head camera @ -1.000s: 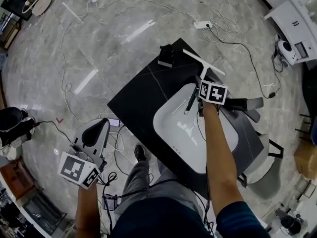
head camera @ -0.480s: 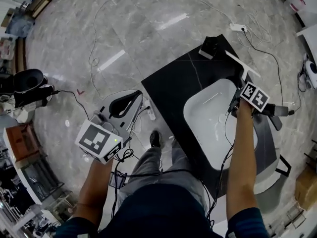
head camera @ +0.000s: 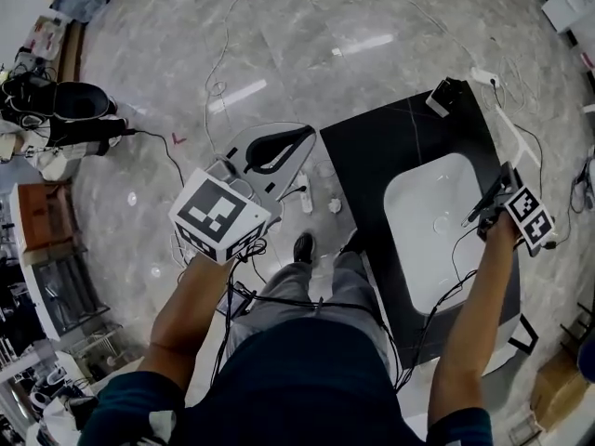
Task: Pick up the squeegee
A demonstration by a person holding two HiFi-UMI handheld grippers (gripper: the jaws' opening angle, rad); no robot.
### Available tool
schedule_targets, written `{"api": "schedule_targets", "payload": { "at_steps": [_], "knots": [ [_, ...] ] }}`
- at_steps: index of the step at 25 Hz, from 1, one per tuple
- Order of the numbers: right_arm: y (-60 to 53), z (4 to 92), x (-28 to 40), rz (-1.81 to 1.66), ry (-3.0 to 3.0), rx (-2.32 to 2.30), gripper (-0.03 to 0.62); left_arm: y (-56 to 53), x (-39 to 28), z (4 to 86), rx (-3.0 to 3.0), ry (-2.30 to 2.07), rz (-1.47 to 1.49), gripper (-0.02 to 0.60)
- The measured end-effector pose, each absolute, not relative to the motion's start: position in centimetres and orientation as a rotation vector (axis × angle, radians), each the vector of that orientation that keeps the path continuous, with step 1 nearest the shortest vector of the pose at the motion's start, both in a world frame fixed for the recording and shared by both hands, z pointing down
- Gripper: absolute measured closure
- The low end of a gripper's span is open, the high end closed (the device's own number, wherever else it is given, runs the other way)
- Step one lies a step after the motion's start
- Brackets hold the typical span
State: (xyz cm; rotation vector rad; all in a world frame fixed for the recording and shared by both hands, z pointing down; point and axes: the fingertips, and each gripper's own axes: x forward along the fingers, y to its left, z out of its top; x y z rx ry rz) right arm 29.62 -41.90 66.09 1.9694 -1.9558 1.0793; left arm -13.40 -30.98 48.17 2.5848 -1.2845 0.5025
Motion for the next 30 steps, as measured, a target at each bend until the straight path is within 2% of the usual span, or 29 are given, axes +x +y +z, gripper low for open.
{"api": "schedule_targets", "payload": {
  "at_steps": [17,30],
  "knots": [
    [-34.3,41.7,21.3,0.698,-2.368,1.956,0.500,-26.8,-18.9,38.1,2.742,-1.335,0.345,0.575],
    [-26.5,32.0,17.3,0.543,-2.546,1.890,0.500,-24.1,-20.3,34.5,2.829,-1.313,0.259,0.575]
  ]
}}
